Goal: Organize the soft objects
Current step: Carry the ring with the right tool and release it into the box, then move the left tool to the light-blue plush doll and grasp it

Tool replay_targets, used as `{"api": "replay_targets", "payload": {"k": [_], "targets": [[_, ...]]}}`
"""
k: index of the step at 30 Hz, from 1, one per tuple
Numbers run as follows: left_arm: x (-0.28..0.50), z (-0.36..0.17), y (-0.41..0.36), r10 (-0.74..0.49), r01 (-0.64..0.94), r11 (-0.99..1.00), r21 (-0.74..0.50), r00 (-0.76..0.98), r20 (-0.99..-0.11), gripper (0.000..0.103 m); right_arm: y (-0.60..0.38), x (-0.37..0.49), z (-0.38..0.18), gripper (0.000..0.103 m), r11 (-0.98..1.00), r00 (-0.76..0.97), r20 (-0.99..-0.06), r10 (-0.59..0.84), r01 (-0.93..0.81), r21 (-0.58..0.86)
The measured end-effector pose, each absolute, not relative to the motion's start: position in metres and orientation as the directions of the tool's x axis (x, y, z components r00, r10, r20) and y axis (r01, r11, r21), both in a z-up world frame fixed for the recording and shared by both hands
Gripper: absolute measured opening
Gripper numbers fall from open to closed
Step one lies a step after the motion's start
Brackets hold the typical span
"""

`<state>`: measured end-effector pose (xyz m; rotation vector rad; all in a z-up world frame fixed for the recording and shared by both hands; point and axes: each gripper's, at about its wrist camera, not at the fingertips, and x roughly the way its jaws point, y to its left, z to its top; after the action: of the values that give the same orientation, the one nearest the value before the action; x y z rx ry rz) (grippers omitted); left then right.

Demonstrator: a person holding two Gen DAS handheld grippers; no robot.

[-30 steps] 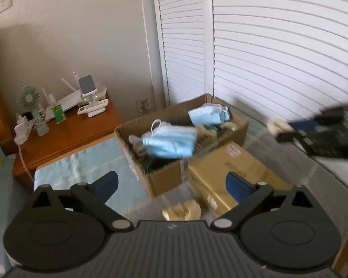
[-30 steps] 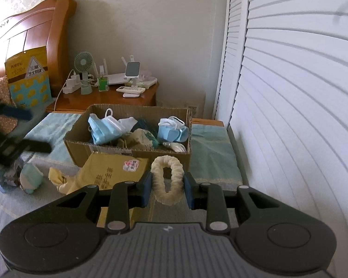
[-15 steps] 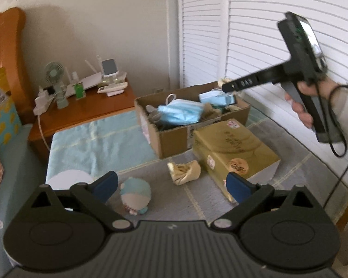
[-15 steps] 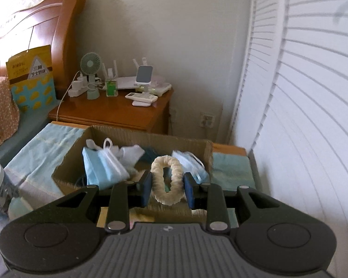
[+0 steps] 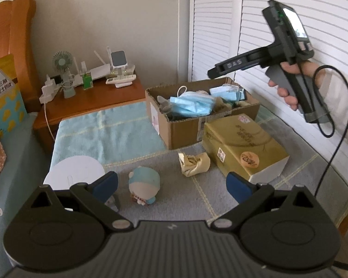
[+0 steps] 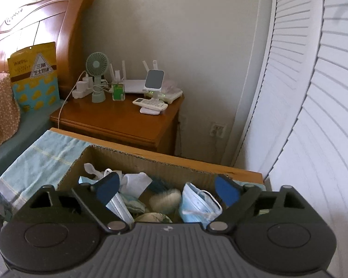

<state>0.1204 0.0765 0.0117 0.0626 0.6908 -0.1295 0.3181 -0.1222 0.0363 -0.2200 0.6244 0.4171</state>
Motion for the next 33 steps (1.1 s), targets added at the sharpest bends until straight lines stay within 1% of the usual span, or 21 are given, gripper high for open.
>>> {"api": "replay_targets", "payload": {"k": [1, 2, 7, 11, 19, 26, 33], "targets": [[0.12, 0.011, 0.077, -0.101, 0.142, 0.99, 0.013, 0.761, -0.641, 0.099, -0.125, 0.314, 0.038, 0.102, 0.895, 0.733, -0.604, 0.312, -0.44, -0.072], [0.12, 0.011, 0.076, -0.104, 0.144, 0.989, 0.011, 0.76, -0.641, 0.099, -0.125, 0.313, 0.039, 0.103, 0.894, 0.732, -0.604, 0.316, -0.444, -0.07], [0.117, 0.01, 0.075, -0.115, 0.149, 0.989, -0.002, 0.755, -0.646, 0.099, -0.129, 0.294, 0.044, 0.103, 0.887, 0.723, -0.621, 0.303, -0.452, -0.094], [0.113, 0.01, 0.073, -0.117, 0.156, 0.988, 0.002, 0.755, -0.646, 0.099, -0.13, 0.276, 0.045, 0.103, 0.877, 0.697, -0.644, 0.316, -0.473, -0.082], [0.107, 0.007, 0.072, -0.177, 0.209, 0.978, -0.027, 0.747, -0.641, 0.099, -0.139, 0.235, 0.042, 0.103, 0.89, 0.677, -0.657, 0.332, -0.456, -0.019], [0.103, -0.003, 0.07, -0.155, 0.222, 0.975, 0.017, 0.729, -0.666, 0.099, -0.146, 0.189, 0.033, 0.103, 0.907, 0.689, -0.647, 0.327, -0.42, 0.01], [0.104, -0.012, 0.077, -0.185, 0.266, 0.964, 0.007, 0.688, -0.702, 0.099, -0.151, 0.153, 0.019, 0.103, 0.918, 0.683, -0.659, 0.315, -0.396, 0.029]]}}
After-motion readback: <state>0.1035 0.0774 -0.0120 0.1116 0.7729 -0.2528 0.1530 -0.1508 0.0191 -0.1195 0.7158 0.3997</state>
